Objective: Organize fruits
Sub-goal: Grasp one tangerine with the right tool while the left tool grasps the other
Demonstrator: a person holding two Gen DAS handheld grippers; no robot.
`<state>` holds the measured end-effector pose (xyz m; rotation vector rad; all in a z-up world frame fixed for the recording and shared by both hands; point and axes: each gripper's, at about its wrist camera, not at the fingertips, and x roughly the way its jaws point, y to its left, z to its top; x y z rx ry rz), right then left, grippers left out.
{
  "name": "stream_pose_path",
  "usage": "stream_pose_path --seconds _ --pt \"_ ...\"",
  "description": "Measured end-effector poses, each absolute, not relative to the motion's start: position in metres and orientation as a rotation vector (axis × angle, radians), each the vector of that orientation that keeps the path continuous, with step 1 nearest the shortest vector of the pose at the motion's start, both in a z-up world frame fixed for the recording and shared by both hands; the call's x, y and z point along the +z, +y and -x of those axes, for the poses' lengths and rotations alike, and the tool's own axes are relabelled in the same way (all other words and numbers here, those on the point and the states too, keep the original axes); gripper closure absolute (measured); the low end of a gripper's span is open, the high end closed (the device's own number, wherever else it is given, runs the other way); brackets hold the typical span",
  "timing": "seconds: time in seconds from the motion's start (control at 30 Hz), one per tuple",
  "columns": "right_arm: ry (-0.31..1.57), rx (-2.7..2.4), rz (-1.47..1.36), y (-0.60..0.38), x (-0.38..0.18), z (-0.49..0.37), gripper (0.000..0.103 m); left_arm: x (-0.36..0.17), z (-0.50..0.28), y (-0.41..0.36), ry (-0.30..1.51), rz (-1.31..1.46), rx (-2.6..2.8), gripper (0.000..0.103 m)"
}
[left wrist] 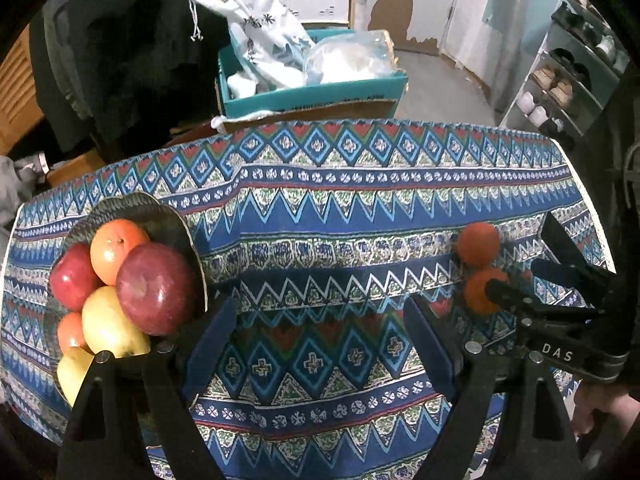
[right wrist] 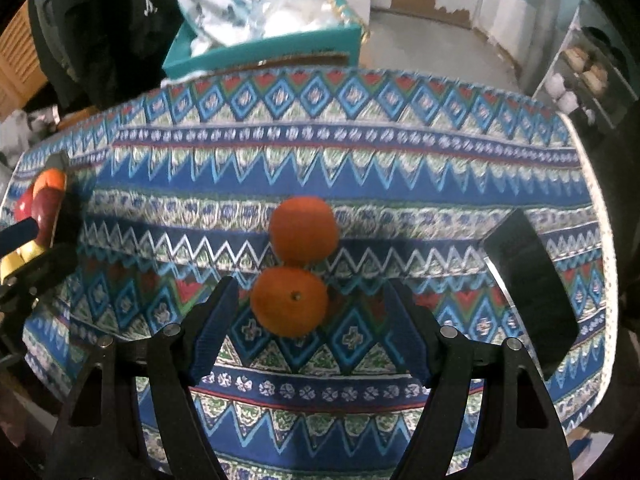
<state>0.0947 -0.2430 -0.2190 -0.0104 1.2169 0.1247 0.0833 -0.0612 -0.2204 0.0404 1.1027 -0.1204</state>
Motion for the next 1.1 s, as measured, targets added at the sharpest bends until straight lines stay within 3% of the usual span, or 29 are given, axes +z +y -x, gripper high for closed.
stream_pose_path --seconds 0.3,0.53,1.1 --pt "1.254 0.157 0.01 -0.239 -0.25 -0.093 0.03 -0.236 -0.088 -0.056 1.147 -0.003 -0.111 0.016" --pt "1.26 0.209 -0.033 -0.236 -0.263 -0.099 0.055 -0.237 -0.089 -0.056 1.154 0.01 -0.111 0.016" --pt "1.174 0.084 -0.047 -0.288 -0.224 -0.096 0.056 -0.236 -0.111 -0.117 1.144 -0.009 -0.211 0.016"
